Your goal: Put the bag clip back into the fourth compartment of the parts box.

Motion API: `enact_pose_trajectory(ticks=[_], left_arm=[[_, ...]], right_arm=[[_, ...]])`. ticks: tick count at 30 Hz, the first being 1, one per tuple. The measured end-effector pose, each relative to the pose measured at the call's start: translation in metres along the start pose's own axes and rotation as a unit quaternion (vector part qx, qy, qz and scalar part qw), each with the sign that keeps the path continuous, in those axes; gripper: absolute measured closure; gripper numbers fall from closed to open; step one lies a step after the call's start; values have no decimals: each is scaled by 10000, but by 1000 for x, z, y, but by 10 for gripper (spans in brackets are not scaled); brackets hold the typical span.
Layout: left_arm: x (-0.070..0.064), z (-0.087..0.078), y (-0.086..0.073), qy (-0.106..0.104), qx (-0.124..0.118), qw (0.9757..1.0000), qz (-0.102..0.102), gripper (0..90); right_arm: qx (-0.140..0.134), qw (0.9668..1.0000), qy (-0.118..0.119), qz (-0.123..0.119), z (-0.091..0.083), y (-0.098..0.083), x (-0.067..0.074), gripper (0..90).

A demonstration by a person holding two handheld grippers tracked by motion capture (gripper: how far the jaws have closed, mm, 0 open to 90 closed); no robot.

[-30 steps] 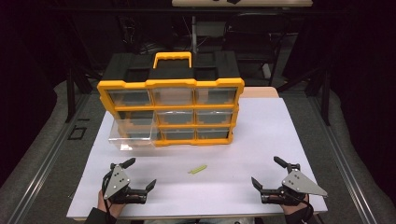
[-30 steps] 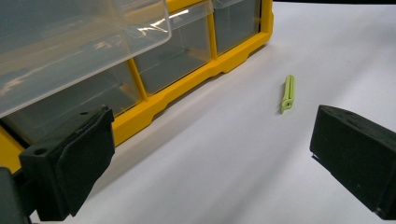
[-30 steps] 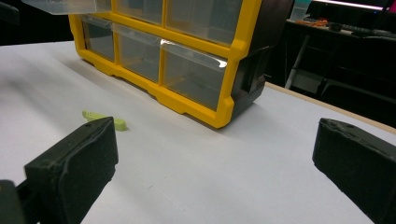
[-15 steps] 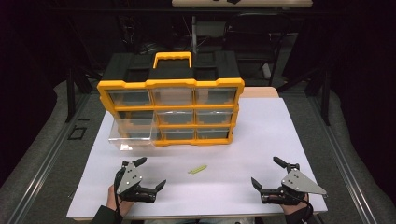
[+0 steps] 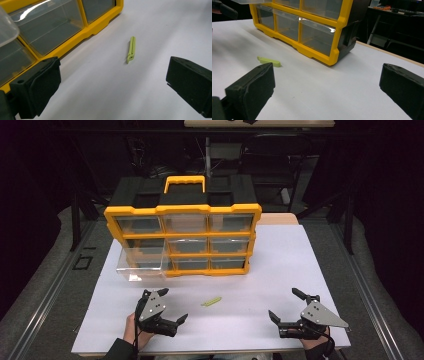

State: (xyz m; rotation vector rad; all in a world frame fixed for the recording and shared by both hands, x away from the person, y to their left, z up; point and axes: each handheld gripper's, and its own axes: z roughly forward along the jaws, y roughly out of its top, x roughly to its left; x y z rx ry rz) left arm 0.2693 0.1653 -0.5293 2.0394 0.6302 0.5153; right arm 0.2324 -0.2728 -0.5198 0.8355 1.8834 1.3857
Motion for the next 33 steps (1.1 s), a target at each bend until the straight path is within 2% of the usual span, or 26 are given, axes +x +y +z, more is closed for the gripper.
enact_pose_trajectory(ticks=[4, 9, 15, 24, 28, 33], left_arm=[[-2, 6, 4, -73, 115, 9999, 54, 0], [-6, 12, 9, -95, 275, 9993, 222, 0], [-4, 18, 15, -231, 462, 9984, 224, 1], [-4, 28, 20, -453, 699, 9961, 279, 2], [-5, 32, 23, -416, 862, 9947, 366, 2], [-5, 39, 30, -491, 961, 9932, 433, 2]], right_arm=[[8, 10000, 19, 27, 0, 0, 0, 0], [20, 10000, 26, 28, 1, -1, -1, 0], [53, 10000, 52, 39, 1, -1, -1, 0], [85, 9999, 68, 16, 2, -1, -1, 0], [115, 9999, 79, 48, 3, -2, 0, 0], [137, 9999, 91, 54, 3, -2, -1, 0]])
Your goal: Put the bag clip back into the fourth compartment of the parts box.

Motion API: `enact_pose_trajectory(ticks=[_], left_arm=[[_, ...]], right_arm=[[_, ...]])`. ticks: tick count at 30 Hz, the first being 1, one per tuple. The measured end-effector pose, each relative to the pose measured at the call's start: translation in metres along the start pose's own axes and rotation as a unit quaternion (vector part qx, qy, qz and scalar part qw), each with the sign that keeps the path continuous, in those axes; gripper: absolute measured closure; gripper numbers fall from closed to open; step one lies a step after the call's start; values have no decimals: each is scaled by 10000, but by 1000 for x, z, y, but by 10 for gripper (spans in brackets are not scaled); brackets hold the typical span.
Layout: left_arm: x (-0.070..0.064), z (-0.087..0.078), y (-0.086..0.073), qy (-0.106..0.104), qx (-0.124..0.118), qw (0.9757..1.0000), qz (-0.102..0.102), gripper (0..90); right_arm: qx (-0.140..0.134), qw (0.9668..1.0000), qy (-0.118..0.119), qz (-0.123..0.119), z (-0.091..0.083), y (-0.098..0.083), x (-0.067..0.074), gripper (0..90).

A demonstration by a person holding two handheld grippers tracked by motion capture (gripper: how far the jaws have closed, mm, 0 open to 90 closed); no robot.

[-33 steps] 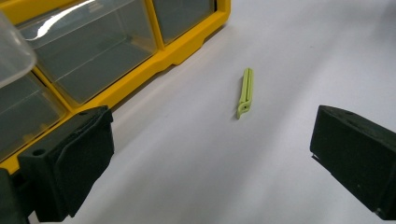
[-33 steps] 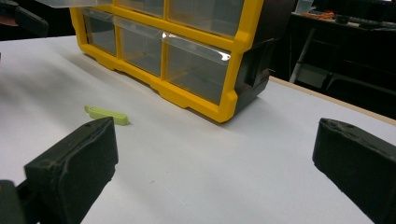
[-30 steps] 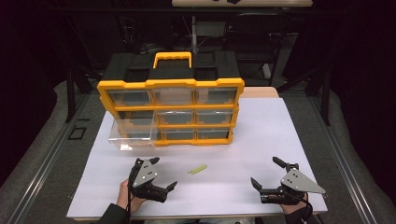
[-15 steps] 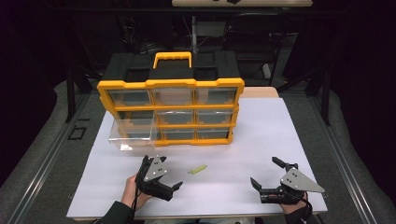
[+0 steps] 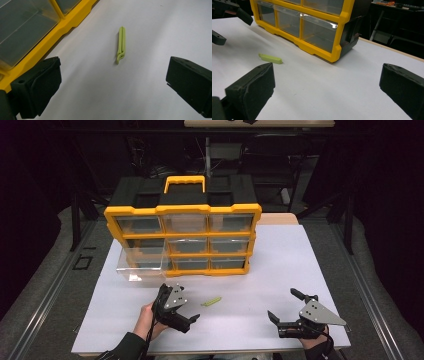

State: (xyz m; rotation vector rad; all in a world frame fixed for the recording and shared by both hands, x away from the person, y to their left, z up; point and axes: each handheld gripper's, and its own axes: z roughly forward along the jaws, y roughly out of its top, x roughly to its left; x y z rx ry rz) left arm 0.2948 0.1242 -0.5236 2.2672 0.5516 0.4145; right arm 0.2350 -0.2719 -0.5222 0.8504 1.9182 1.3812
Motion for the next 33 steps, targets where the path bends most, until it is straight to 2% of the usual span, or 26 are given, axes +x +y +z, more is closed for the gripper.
enact_pose_trajectory(ticks=[4, 13, 21, 27, 33], left_arm=[[2, 5, 5, -32, 71, 9999, 78, 0], [7, 13, 14, -91, 244, 9996, 135, 0], [11, 22, 20, -162, 361, 9992, 78, 0], [11, 27, 26, -228, 414, 9988, 145, 0], [11, 33, 35, -260, 577, 9978, 178, 4]], right_arm=[[15, 10000, 24, 69, 1, 0, -1, 0], [117, 9999, 12, 32, 2, -2, -3, 0], [132, 9999, 40, 64, 2, -2, -3, 0], [144, 9998, 39, 88, 3, -2, -3, 0], [160, 9998, 49, 85, 3, -2, -4, 0]])
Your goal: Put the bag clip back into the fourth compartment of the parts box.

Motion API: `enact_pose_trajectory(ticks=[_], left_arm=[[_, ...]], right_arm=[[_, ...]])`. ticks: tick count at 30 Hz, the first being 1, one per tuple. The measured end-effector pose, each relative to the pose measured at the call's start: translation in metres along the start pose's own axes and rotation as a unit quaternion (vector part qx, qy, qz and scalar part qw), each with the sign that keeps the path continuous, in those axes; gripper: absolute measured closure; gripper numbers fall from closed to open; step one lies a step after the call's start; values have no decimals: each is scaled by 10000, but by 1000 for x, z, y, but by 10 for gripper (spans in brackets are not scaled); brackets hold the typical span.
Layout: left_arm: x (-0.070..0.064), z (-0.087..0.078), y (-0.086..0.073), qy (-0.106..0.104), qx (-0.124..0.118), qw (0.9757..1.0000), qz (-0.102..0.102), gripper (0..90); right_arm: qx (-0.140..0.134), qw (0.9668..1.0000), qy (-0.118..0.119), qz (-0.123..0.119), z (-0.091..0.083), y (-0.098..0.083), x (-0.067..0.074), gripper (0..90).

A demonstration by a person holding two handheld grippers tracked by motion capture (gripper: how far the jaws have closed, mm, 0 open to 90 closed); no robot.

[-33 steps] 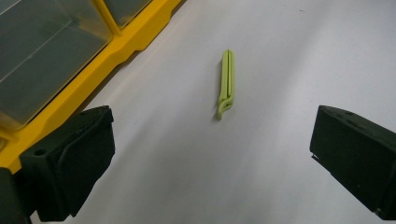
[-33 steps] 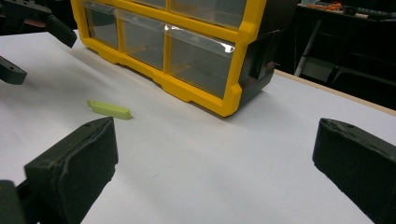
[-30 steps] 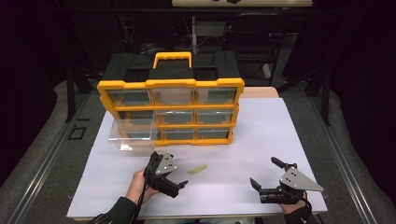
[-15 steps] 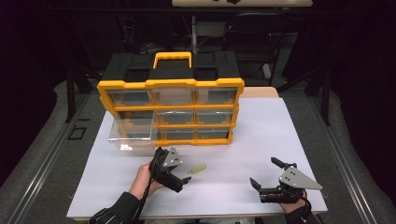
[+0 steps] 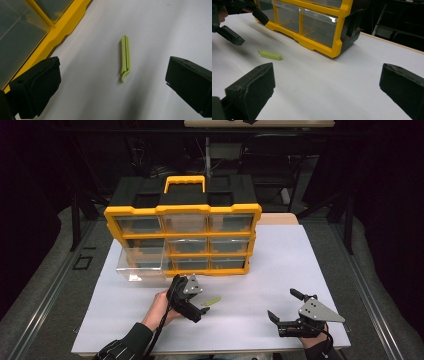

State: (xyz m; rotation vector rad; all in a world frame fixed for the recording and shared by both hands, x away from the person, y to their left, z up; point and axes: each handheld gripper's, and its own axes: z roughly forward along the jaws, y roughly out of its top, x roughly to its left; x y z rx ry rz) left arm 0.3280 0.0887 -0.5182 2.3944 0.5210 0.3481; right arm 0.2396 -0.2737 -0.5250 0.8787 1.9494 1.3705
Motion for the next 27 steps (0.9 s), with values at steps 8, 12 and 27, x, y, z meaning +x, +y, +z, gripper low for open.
enact_pose_trajectory(ticks=[8, 12, 27], left_arm=[[-1, 6, 7, -89, 101, 9998, 137, 83], [-2, 9, 8, -174, 233, 9994, 173, 226], [-5, 24, 15, -335, 631, 9973, 186, 556]], right_arm=[[-18, 10000, 6, 37, 0, -1, 0, 0], [-13, 10000, 16, 32, 0, 0, 0, 0], [15, 10000, 41, 27, 1, -1, 0, 0]])
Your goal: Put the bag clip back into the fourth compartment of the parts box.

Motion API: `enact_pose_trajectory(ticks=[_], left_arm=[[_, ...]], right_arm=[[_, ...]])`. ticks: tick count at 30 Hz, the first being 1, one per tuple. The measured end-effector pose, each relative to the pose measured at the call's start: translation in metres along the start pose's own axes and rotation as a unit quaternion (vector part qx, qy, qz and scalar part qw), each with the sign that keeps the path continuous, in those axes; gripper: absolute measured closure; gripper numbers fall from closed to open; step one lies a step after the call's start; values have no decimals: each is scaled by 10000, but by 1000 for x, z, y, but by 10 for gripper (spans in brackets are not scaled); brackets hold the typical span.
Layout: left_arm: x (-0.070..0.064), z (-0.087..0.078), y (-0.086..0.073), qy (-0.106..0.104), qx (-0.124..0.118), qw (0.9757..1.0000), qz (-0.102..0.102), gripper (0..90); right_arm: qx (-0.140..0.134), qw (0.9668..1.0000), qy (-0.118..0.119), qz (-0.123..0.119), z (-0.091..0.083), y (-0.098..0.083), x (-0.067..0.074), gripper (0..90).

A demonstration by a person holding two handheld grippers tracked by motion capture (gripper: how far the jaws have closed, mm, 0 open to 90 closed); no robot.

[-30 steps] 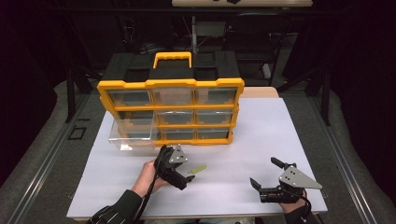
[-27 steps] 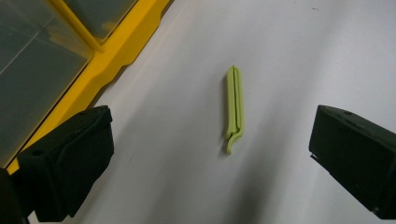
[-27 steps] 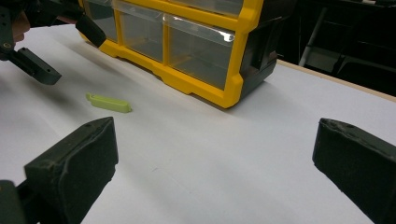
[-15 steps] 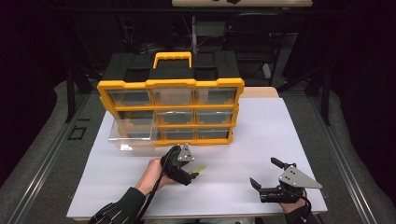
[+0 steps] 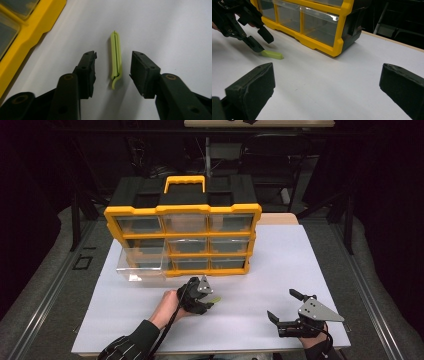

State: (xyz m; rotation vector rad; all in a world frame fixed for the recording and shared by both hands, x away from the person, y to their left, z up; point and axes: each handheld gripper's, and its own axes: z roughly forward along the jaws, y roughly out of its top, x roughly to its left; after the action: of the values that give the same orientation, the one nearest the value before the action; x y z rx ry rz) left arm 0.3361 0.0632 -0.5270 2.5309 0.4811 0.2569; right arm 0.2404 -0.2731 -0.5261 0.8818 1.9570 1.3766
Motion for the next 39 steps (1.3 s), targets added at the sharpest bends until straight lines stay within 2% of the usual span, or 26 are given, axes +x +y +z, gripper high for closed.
enact_pose_trajectory(ticks=[5, 15, 20, 23, 28, 31, 39], left_arm=[[-2, 4, 4, -42, 73, 10000, 39, 661], [-2, 14, 8, -166, 173, 9997, -24, 691], [-6, 18, 9, -79, 281, 9996, 30, 770], [-6, 19, 9, -17, 302, 9995, 28, 789], [-6, 19, 8, -30, 284, 9996, -12, 794], [-5, 19, 8, -51, 252, 9996, -76, 798], [-4, 18, 7, 55, 184, 9996, -199, 806]], right_arm=[[40, 10000, 22, 28, 0, 0, 1, 0], [72, 10000, 29, -3, 1, 0, 1, 0], [91, 10000, 16, -16, 1, 0, 1, 3], [103, 9999, 21, -22, 1, 0, 1, 3], [101, 9999, 21, -37, 1, 0, 2, 3], [106, 9999, 18, -36, 1, 0, 2, 3], [111, 9999, 15, -49, 1, 0, 2, 3]])
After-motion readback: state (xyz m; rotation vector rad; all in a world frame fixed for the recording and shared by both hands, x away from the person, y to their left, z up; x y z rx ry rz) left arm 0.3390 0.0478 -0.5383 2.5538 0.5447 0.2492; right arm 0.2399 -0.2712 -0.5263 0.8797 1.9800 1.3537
